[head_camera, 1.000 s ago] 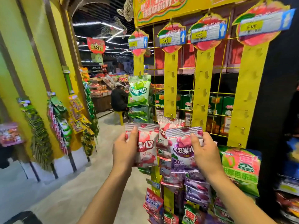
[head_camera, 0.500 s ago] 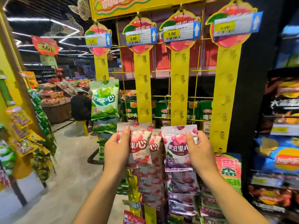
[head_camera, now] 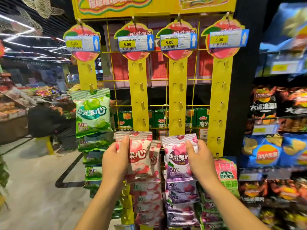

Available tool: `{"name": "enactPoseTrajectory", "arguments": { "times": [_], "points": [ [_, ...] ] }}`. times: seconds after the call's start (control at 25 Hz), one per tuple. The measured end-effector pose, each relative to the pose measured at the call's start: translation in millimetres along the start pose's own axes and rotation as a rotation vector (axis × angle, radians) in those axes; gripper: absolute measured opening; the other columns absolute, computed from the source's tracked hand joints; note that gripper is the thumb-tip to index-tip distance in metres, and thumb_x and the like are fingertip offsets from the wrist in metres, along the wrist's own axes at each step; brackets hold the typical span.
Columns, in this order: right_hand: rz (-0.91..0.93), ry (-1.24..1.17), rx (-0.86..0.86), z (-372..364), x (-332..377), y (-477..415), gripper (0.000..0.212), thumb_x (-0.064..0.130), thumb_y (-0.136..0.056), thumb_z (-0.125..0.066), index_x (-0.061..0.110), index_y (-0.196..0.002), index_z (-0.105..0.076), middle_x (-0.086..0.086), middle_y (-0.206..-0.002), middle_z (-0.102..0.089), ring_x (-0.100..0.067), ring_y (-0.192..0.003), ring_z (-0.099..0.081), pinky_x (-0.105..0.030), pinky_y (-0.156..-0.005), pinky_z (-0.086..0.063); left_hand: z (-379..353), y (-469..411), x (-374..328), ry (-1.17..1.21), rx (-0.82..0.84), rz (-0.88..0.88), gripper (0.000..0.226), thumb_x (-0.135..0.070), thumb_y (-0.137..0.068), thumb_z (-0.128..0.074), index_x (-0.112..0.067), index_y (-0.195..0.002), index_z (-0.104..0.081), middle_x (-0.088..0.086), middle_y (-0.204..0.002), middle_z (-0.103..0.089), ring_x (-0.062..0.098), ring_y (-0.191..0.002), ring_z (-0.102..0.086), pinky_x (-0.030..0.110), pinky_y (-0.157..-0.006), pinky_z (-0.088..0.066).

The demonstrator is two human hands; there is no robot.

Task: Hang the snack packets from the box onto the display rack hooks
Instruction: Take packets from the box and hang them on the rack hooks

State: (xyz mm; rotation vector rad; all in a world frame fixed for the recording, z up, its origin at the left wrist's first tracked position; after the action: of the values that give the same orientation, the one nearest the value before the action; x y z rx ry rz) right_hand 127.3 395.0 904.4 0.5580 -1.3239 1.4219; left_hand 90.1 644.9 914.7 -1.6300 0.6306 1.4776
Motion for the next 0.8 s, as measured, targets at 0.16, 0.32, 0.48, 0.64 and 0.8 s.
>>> {"name": "enactPoseTrajectory", "arguments": {
  "times": [0.16,0.32,0.48,0.64,0.8],
  "points": [
    [-0.042,0.014,-0.014,-5,-12,8,0.045,0.046,-0.103,-0.048,0.013,-0.133,-0.052,0.007,-0.122,-0.057,-0.017,-0.119,-0.054,-0.039,-0.096,-0.047,1,-3,4,0.045,0.039,-0.011,0.065,-0.067,-0.093,-0.059,-0.003,-0.086,-0.063,0.018,-0.084,-0.075,0.037,-0.078,-0.073,0.046,-0.067,-0.053],
    [-0.053,0.073,-0.025,-6,-16,9,0.043,0.051,-0.101,-0.045,0.013,-0.121,-0.054,0.019,-0.087,-0.04,-0.016,-0.09,-0.043,-0.037,-0.081,-0.041,4,-2,3,0.076,0.068,-0.014,0.049,-0.055,-0.099,-0.06,-0.011,-0.075,-0.057,0.009,-0.07,-0.072,0.026,-0.069,-0.069,0.039,-0.062,-0.048],
    [-0.04,0.1,-0.043,-6,-8,15,0.03,0.045,-0.103,-0.045,0.016,-0.105,-0.049,0.014,-0.076,-0.043,-0.006,-0.066,-0.042,-0.031,-0.06,-0.038,6,3,-1,0.04,0.089,-0.043,0.049,-0.05,-0.102,-0.057,-0.005,-0.082,-0.062,0.0,-0.064,-0.073,0.008,-0.057,-0.069,0.03,-0.053,-0.05],
    [0.017,0.23,-0.052,0,0,21,0.027,0.043,-0.105,-0.042,0.019,-0.093,-0.046,0.001,-0.072,-0.056,-0.011,-0.06,-0.05,-0.034,-0.054,-0.041,8,6,1,0.024,0.09,-0.009,0.056,-0.054,-0.101,-0.058,0.0,-0.092,-0.064,0.009,-0.078,-0.078,0.029,-0.079,-0.078,0.054,-0.073,-0.061],
    [0.095,0.645,-0.039,7,4,19,0.034,0.05,-0.104,-0.037,0.017,-0.104,-0.048,0.005,-0.072,-0.059,-0.013,-0.06,-0.058,-0.032,-0.052,-0.047,12,9,0,0.028,0.087,-0.023,0.059,-0.059,-0.098,-0.059,-0.001,-0.089,-0.064,0.012,-0.08,-0.078,0.036,-0.083,-0.076,0.054,-0.073,-0.061]
  ]
}}
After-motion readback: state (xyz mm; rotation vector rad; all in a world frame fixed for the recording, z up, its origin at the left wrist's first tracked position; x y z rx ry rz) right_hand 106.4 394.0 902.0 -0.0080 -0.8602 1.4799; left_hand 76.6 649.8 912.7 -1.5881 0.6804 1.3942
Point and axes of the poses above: each hand's wrist, its own y-axis away from the middle knuckle, its own z-axis out of the back of the hand, x = y × z, the point moved 3 cm from there along -y, towards the middle knuckle
